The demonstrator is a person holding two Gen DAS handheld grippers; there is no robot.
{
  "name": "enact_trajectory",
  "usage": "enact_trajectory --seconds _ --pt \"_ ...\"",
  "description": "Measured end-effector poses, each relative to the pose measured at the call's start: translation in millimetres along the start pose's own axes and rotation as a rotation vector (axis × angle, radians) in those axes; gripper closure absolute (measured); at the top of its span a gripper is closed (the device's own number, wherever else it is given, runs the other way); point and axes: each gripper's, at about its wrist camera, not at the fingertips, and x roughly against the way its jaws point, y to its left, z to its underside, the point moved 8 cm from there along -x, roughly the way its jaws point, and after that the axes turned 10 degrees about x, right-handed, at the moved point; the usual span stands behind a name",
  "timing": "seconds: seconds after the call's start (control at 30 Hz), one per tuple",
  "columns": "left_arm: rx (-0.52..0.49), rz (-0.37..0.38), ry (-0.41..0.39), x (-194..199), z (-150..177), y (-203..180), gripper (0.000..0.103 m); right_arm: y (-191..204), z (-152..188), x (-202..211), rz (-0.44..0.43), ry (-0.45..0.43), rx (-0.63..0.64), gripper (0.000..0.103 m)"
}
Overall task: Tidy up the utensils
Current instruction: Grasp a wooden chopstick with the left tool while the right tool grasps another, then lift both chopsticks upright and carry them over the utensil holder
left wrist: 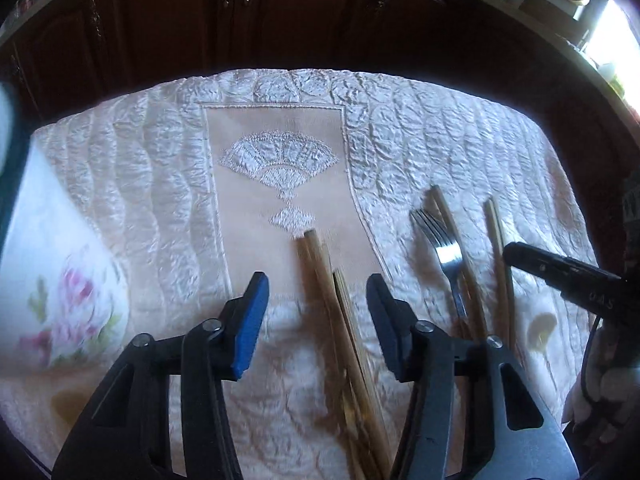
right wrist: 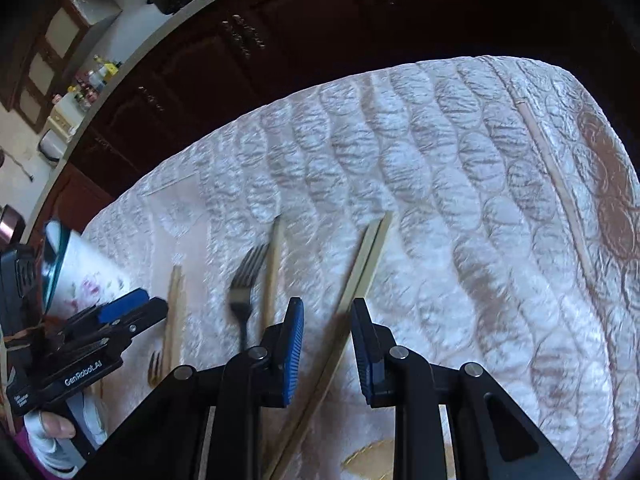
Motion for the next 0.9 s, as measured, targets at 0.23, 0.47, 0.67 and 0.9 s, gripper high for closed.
enact_trajectory --seconds 0.23,0.47,0.67,0.9 --pt "-0.02 -0.014 0.051 -24.7 -8.1 -6.7 0.089 -23.5 -12.8 -26.8 -0.015 0.026 -0.068 0.083" --pt "0.003 0.084 0.058 -7.6 -8.6 -12.5 0.095 -34.4 -16.2 -6.4 -0.105 -0.036 -0.101 0.093" --pt "0.019 0.173 0.043 34.3 -3.2 -8.3 0.096 -26.6 -4.7 28.4 -0.138 -0.065 -0.061 0.093" --pt "-0.003 0.204 -0.023 85.7 1.3 -4.4 0.096 2.4 10.8 64.6 -0.168 -0.088 -0.008 0.094"
